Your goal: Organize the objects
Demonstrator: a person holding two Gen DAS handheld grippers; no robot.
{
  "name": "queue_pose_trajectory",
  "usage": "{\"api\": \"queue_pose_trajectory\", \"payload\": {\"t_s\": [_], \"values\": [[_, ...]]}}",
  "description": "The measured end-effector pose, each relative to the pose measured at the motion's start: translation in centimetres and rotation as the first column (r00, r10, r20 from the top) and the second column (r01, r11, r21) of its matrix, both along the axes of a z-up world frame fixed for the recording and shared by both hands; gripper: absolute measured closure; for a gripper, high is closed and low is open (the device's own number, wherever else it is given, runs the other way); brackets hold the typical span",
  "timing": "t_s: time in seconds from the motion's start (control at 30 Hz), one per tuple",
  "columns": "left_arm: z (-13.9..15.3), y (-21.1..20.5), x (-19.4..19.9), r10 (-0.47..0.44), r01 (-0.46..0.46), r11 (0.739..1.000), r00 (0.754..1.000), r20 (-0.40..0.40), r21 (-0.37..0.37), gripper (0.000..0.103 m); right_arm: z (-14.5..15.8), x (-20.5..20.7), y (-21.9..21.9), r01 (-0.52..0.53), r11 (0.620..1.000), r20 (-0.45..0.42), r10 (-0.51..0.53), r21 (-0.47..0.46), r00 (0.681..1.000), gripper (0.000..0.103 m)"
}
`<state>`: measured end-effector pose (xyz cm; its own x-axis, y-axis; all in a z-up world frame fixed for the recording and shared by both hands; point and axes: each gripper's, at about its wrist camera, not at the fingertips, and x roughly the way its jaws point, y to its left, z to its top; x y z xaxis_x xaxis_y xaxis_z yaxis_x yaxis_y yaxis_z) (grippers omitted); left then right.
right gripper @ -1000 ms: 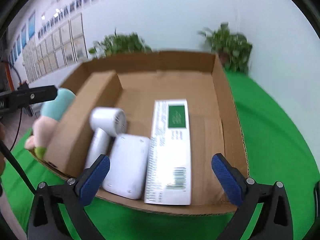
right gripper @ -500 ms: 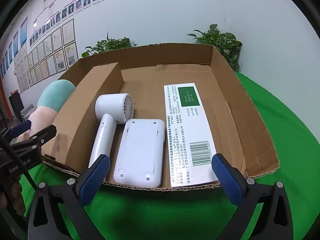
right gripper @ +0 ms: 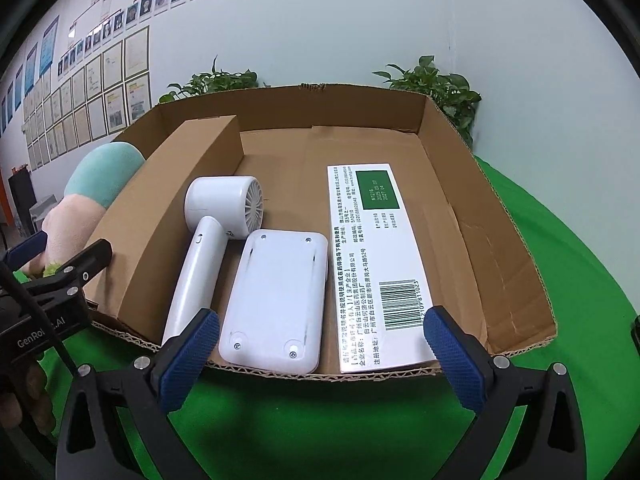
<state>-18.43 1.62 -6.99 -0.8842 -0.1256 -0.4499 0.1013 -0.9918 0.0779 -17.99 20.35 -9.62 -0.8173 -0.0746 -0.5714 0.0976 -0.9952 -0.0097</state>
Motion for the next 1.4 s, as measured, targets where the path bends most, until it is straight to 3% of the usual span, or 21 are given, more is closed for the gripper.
{"api": "queue_pose_trajectory", "payload": {"t_s": [1.4], "values": [[0.02,0.13,0.07,0.0,0.0,1.0,1.0,0.001,0.002,0.0,-0.15,-0.55,-0.12,-0.002,1.0,0.002,0.002,-0.005,1.0,0.0]]}}
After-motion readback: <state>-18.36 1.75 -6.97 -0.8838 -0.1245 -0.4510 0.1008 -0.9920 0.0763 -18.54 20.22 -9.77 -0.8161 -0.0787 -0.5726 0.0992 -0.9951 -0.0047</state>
